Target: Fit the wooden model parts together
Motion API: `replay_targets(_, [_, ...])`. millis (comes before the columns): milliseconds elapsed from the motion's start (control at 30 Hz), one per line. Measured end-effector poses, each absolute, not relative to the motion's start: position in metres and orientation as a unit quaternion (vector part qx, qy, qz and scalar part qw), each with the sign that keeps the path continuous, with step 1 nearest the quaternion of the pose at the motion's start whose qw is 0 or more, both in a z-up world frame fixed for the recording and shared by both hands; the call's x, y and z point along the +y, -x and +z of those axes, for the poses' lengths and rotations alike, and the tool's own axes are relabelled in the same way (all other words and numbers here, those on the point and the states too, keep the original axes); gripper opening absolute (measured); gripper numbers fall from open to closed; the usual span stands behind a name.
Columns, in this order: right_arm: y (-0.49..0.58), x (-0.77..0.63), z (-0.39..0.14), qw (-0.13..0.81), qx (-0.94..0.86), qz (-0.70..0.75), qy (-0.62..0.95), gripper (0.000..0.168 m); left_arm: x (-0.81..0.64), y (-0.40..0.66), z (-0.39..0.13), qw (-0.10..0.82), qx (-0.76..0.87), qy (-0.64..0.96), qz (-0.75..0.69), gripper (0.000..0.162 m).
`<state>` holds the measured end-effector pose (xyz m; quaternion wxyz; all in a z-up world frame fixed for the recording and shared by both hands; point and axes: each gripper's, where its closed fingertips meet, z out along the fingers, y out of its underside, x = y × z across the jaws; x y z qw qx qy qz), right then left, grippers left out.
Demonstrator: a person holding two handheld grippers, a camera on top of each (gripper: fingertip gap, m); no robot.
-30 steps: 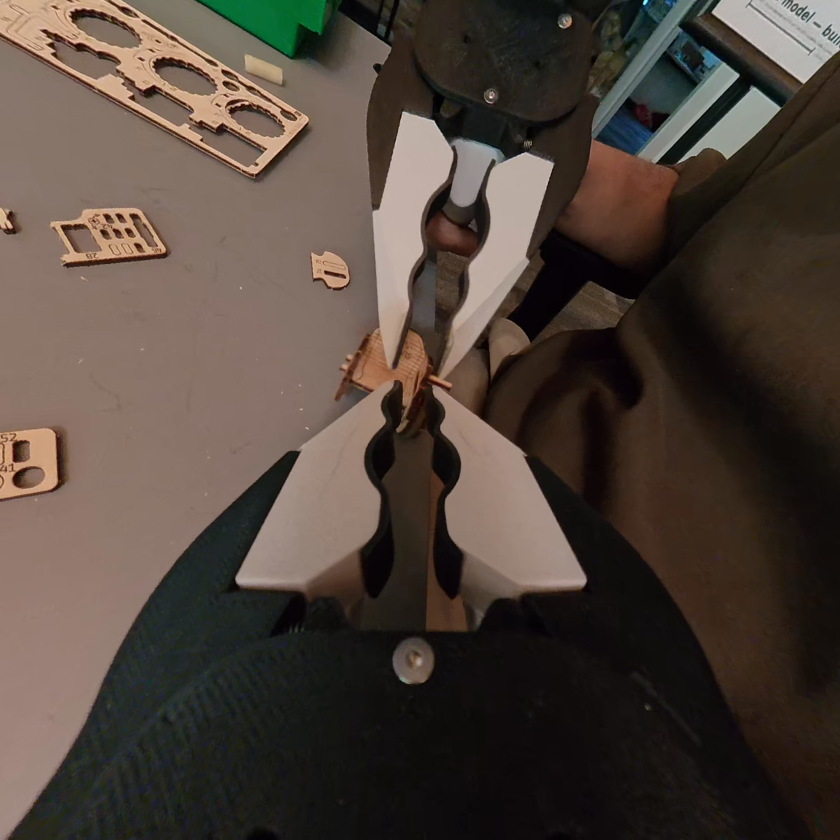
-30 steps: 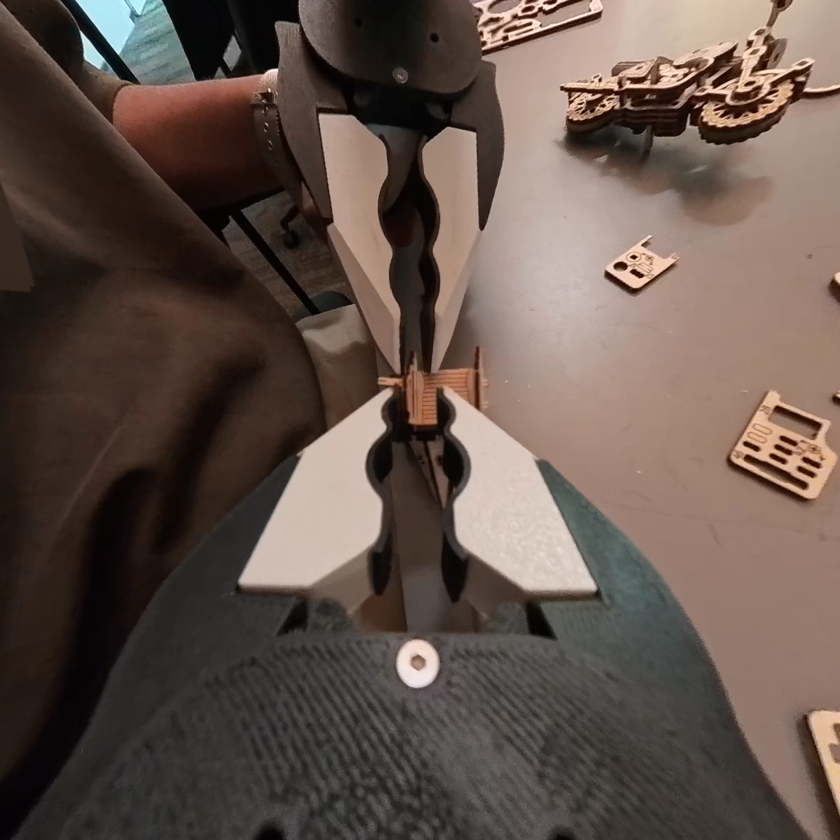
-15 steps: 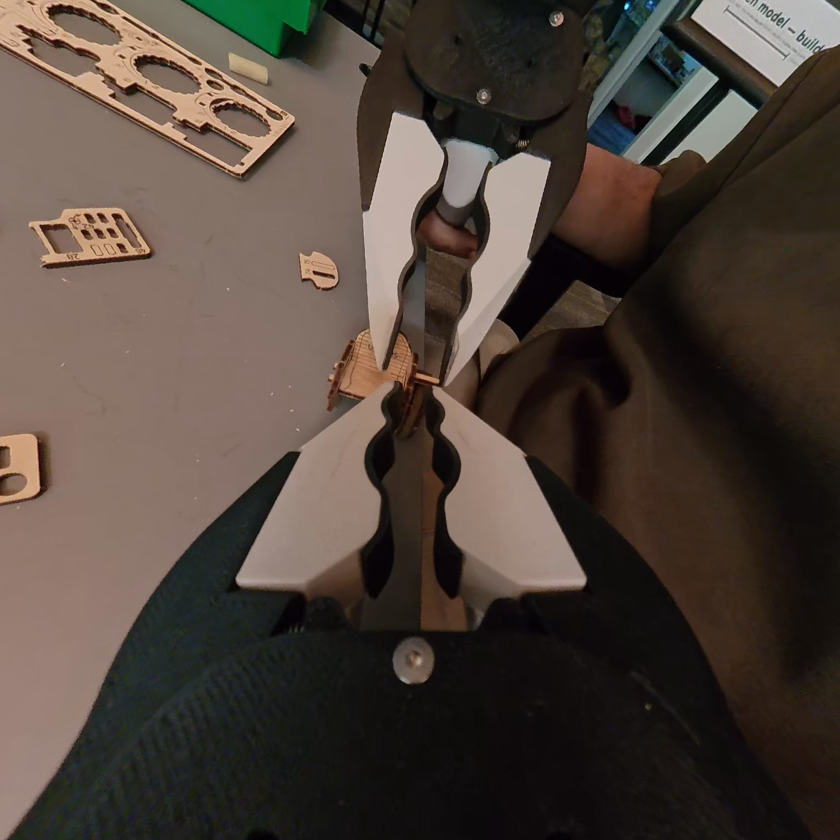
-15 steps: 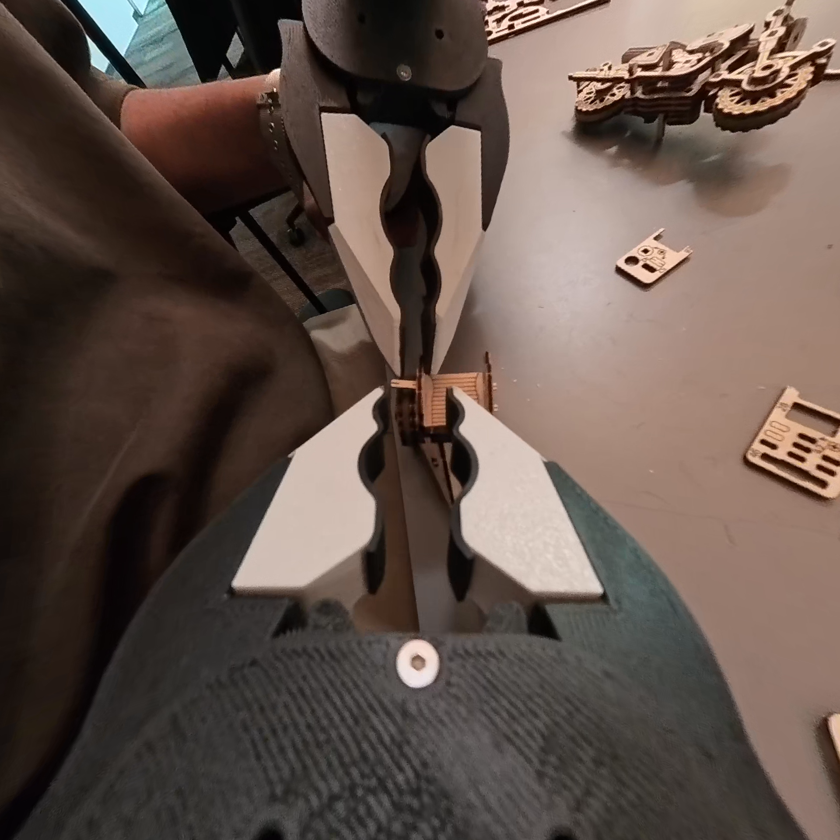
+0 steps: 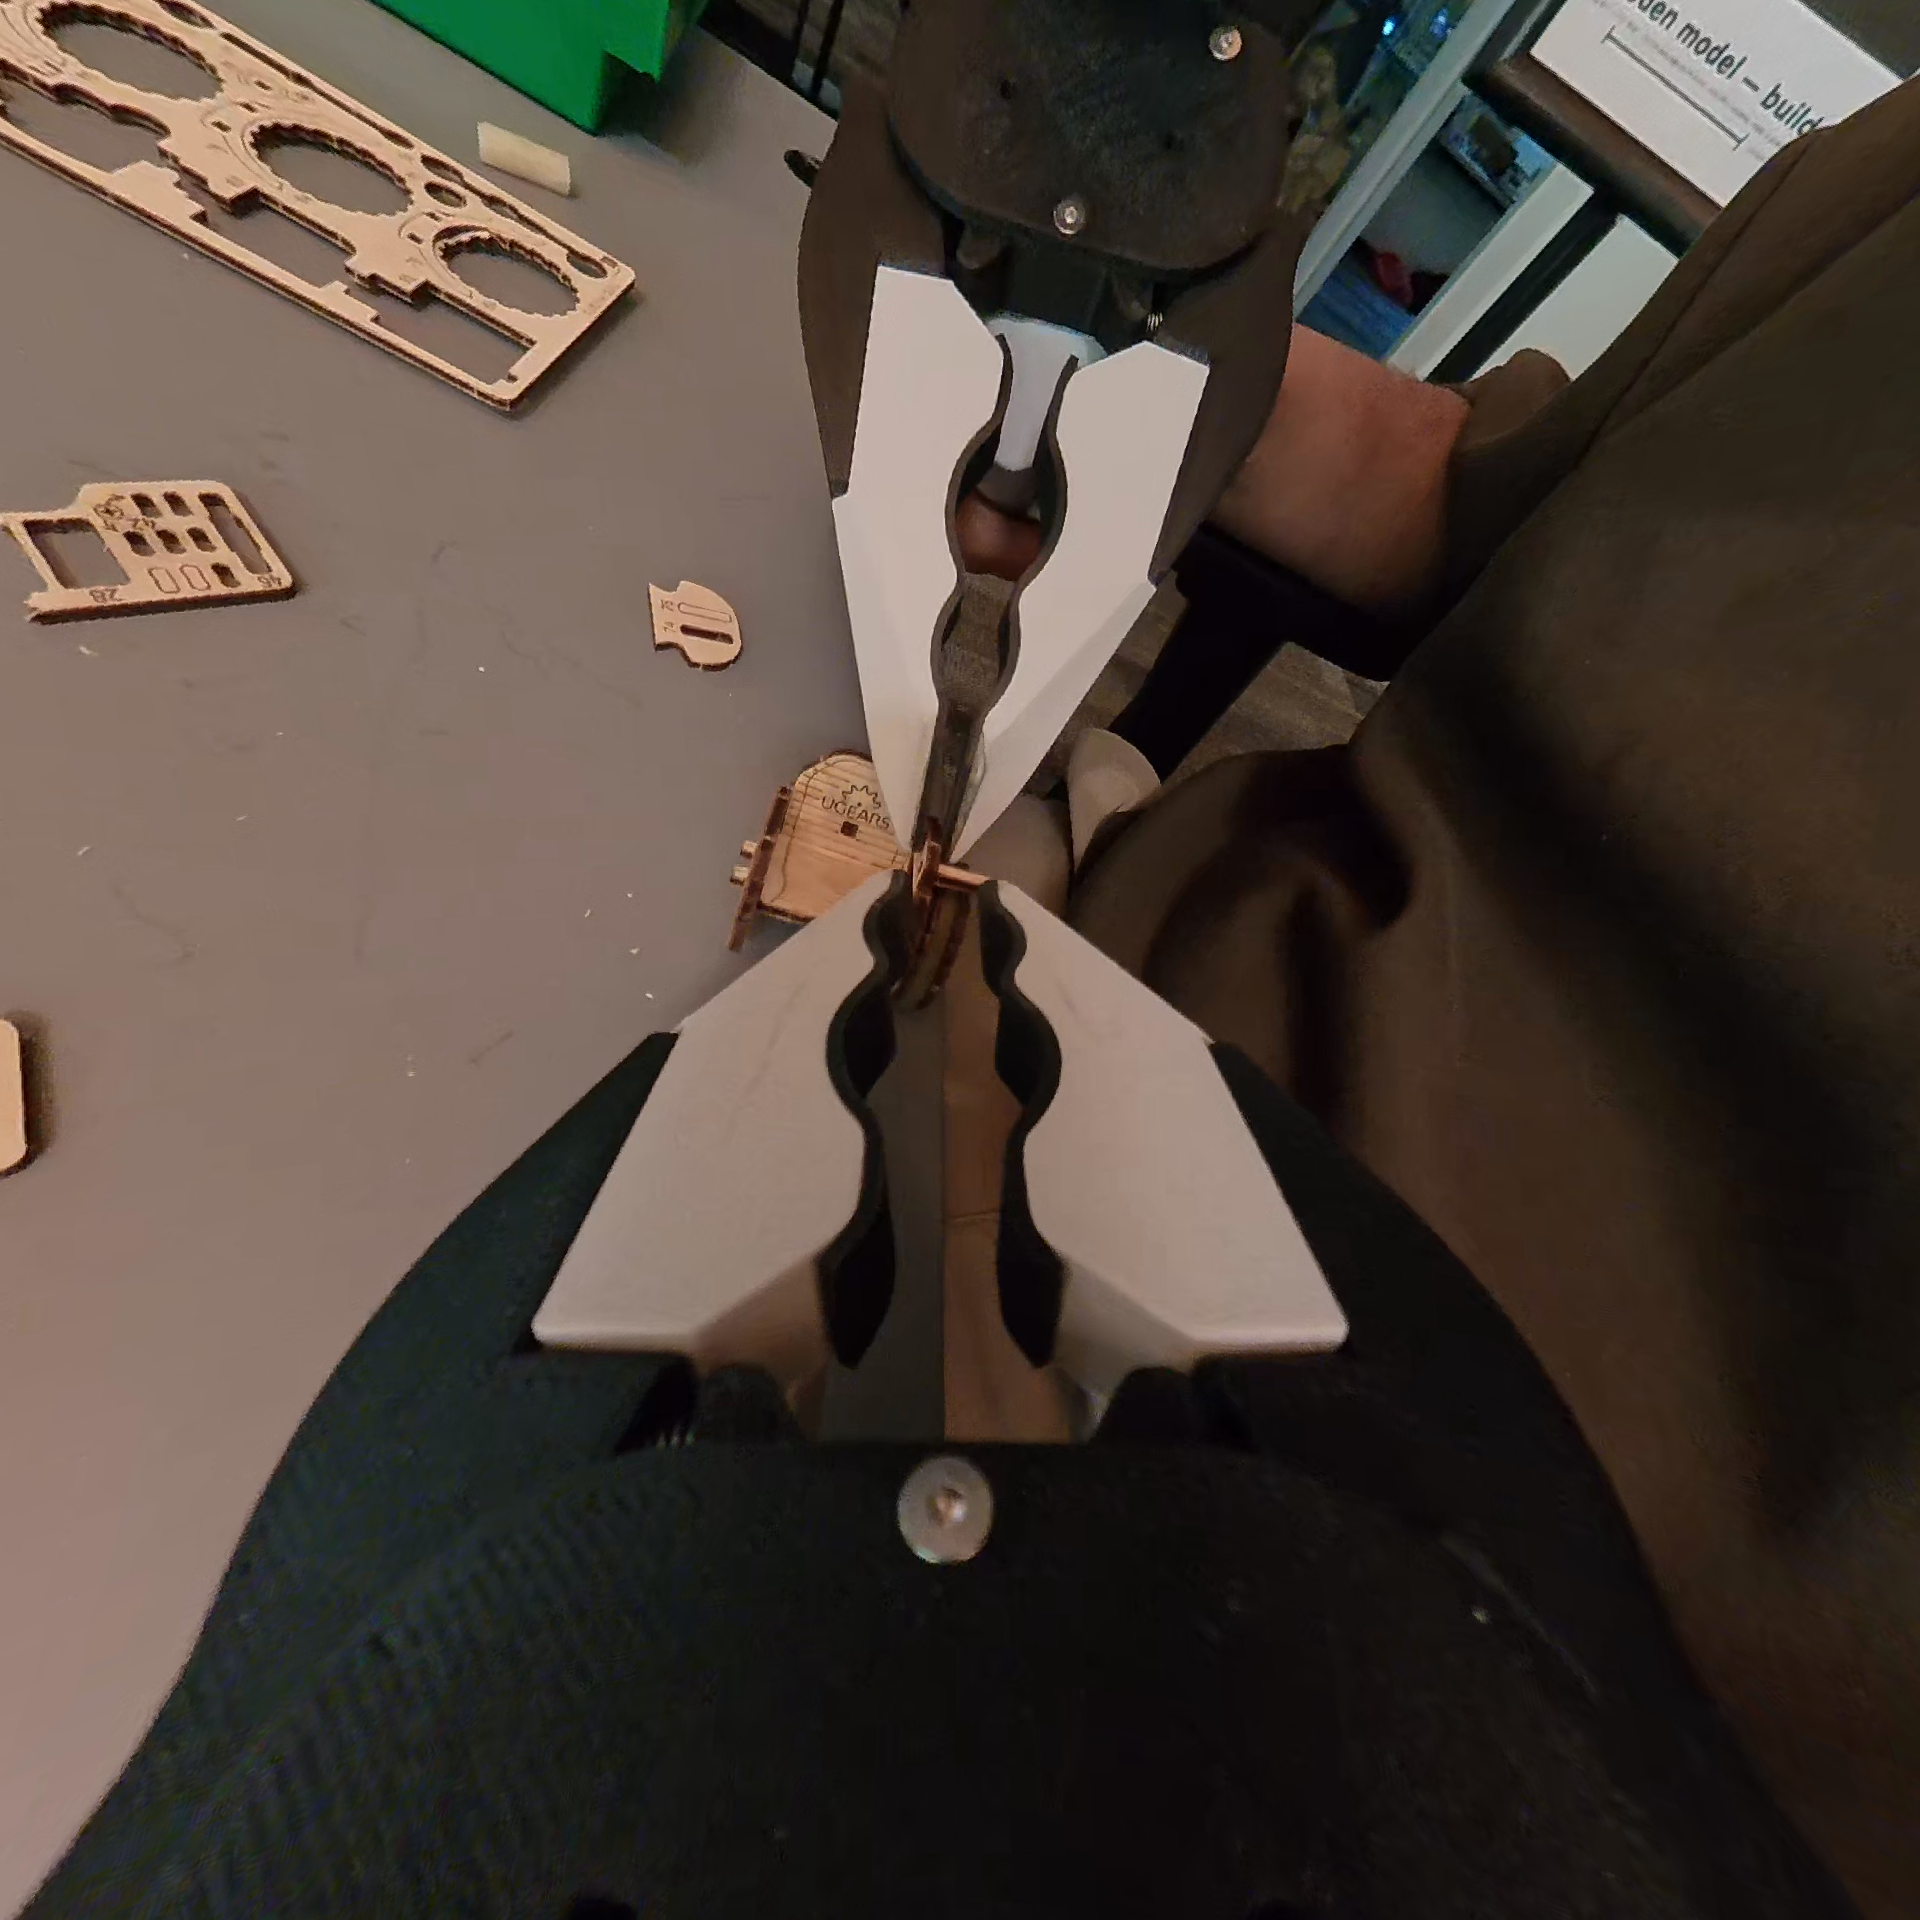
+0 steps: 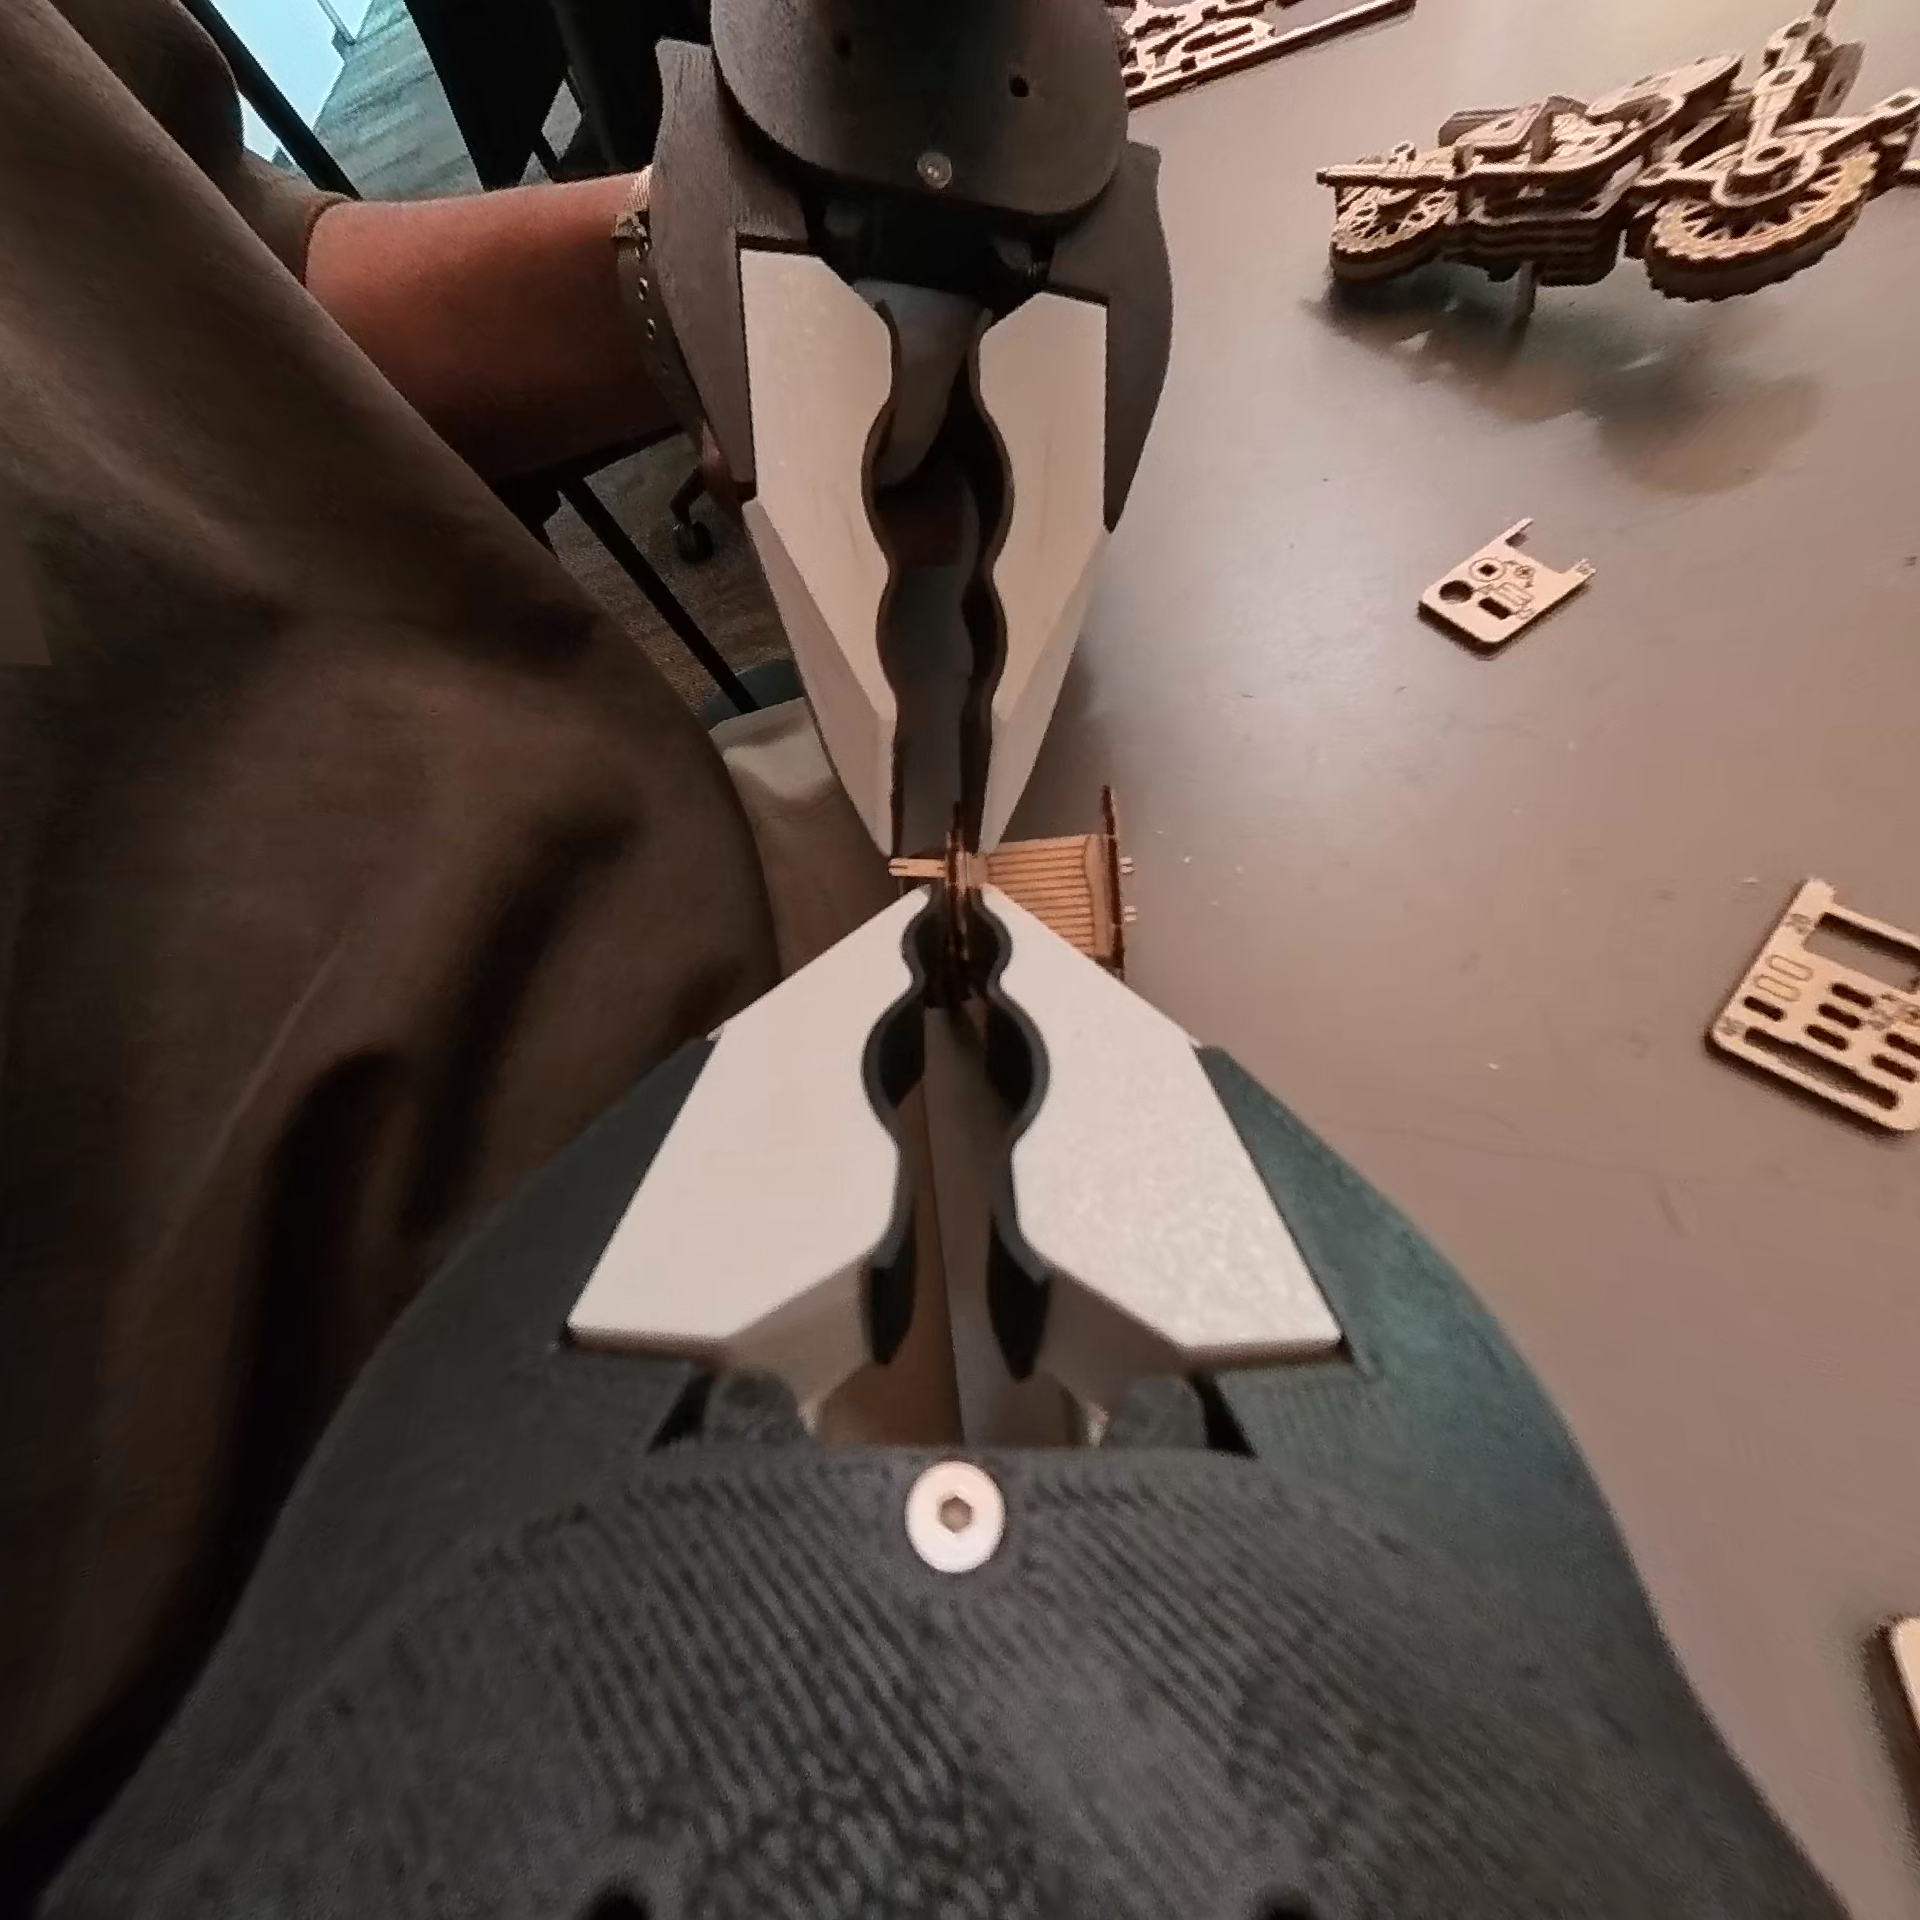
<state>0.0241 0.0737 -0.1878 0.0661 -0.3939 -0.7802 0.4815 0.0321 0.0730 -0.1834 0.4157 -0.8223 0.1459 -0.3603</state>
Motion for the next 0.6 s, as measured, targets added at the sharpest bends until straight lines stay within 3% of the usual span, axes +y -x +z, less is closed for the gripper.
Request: replay_targets(600, [-0.0223,0.0748,-0.1881,0.067,-0.776,0.481,0.402,0.001,0.0744,-0.0313,-0.1854,0.416,0.145,0.828,-0.348,0.01])
